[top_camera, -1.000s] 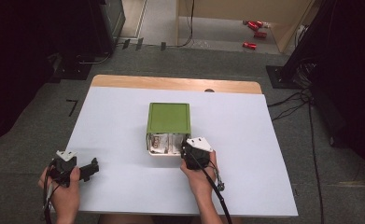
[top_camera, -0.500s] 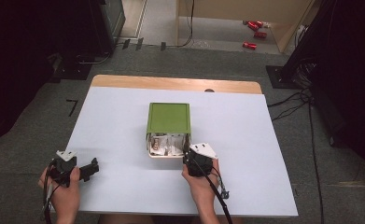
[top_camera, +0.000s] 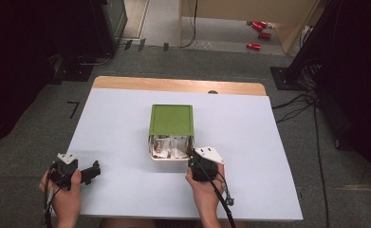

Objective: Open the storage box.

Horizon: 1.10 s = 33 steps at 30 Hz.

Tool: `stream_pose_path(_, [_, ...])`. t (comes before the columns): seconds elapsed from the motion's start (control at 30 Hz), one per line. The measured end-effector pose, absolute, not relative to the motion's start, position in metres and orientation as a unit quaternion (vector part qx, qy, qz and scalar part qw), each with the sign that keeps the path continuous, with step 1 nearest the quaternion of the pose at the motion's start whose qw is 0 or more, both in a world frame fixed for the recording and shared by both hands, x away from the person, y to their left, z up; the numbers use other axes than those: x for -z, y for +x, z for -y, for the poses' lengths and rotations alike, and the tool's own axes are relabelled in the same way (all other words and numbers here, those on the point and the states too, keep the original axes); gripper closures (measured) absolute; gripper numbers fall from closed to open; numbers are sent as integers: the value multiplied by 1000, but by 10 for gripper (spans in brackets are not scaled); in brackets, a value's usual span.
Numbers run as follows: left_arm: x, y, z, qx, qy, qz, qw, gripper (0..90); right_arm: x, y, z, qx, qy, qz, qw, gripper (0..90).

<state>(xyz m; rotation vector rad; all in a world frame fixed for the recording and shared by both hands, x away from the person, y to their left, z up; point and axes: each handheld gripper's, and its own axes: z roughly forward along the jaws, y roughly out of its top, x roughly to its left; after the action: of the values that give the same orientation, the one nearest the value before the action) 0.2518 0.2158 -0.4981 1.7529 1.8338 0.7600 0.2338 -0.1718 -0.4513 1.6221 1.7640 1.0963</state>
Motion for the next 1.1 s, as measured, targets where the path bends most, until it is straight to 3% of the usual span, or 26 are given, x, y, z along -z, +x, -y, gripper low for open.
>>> stream_pose_path(0.63, [498,252,-216,-278,642,-671,244,0,435,224,172,-425,595,-630,262,850])
stream_pose_path(1.1, [498,252,-216,-279,642,-671,245,0,432,227,168,-414,586,-640,275,900])
